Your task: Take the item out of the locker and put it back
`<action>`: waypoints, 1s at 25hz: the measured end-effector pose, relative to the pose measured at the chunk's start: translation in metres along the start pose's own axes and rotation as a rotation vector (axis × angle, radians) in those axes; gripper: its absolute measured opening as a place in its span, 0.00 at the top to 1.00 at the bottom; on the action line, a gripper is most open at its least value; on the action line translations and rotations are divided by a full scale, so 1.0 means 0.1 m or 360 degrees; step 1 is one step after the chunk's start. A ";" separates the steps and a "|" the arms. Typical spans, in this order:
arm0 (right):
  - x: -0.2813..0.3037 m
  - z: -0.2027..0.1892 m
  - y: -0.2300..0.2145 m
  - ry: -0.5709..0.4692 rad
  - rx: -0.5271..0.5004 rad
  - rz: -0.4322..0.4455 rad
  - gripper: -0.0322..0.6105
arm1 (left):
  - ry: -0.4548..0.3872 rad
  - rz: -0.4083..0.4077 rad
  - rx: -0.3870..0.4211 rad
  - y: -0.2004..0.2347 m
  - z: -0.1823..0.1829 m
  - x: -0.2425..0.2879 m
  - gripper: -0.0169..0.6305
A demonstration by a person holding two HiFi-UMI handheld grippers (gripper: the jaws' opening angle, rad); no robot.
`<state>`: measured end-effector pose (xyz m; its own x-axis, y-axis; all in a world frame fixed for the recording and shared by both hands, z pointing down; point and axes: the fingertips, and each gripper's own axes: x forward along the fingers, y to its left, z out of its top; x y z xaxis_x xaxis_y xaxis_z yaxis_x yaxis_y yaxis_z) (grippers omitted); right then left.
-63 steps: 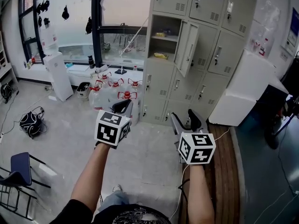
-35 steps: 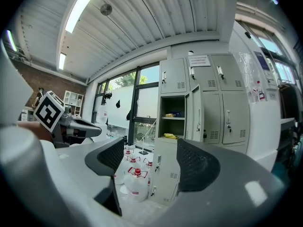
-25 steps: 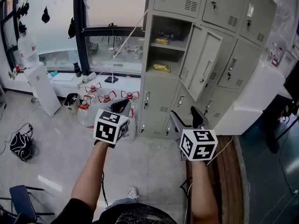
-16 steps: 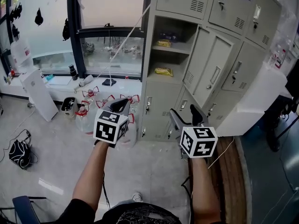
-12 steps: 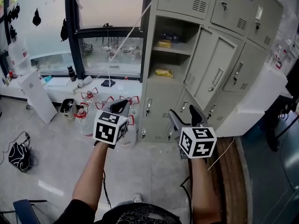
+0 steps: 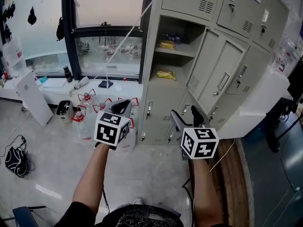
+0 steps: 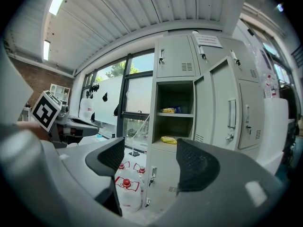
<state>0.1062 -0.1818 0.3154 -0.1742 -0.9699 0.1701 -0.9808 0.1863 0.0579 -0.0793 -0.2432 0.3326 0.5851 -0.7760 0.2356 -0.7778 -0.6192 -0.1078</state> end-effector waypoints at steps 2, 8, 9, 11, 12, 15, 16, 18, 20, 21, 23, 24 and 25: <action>0.06 0.00 0.00 0.0002 0.0007 -0.0001 0.39 | 0.0000 0.0003 -0.0002 0.05 -0.01 0.02 0.97; 0.28 -0.04 0.00 -0.0003 0.0010 0.0020 0.40 | -0.0011 0.0032 0.0011 0.17 -0.06 0.14 0.97; 0.32 -0.05 -0.01 -0.0005 0.0011 0.0023 0.40 | -0.0010 0.0035 0.0015 0.18 -0.06 0.17 0.97; 0.40 -0.06 -0.02 -0.0006 0.0010 0.0030 0.40 | -0.0009 0.0041 0.0016 0.22 -0.08 0.22 0.97; 0.44 -0.07 -0.03 -0.0006 0.0008 0.0033 0.40 | -0.0008 0.0043 0.0013 0.24 -0.08 0.26 0.97; 0.57 -0.11 -0.08 0.0000 -0.0001 0.0044 0.40 | -0.0012 0.0046 -0.0008 0.28 -0.09 0.36 0.97; 0.61 -0.12 -0.10 0.0001 -0.0005 0.0049 0.40 | -0.0018 0.0055 -0.0010 0.31 -0.09 0.41 0.97; 0.72 -0.14 -0.16 0.0004 -0.0010 0.0056 0.40 | -0.0028 0.0069 -0.0013 0.35 -0.08 0.52 0.97; 0.83 -0.16 -0.23 0.0011 -0.0010 0.0057 0.40 | -0.0024 0.0067 -0.0020 0.37 -0.08 0.64 0.97; 0.90 -0.17 -0.27 0.0015 -0.0009 0.0058 0.40 | -0.0023 0.0070 -0.0017 0.40 -0.07 0.70 0.97; 1.05 -0.18 -0.36 0.0022 -0.0007 0.0060 0.40 | -0.0021 0.0082 -0.0009 0.46 -0.05 0.84 0.97; 1.12 -0.18 -0.40 0.0025 -0.0006 0.0062 0.40 | -0.0019 0.0086 -0.0005 0.49 -0.04 0.91 0.97; 1.21 -0.18 -0.44 0.0029 -0.0005 0.0065 0.40 | -0.0016 0.0091 0.0001 0.52 -0.03 1.00 0.97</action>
<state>0.1301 -0.3042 0.3515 -0.2121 -0.9586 0.1900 -0.9727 0.2258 0.0535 -0.0625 -0.3524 0.3534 0.5419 -0.8114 0.2190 -0.8100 -0.5737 -0.1212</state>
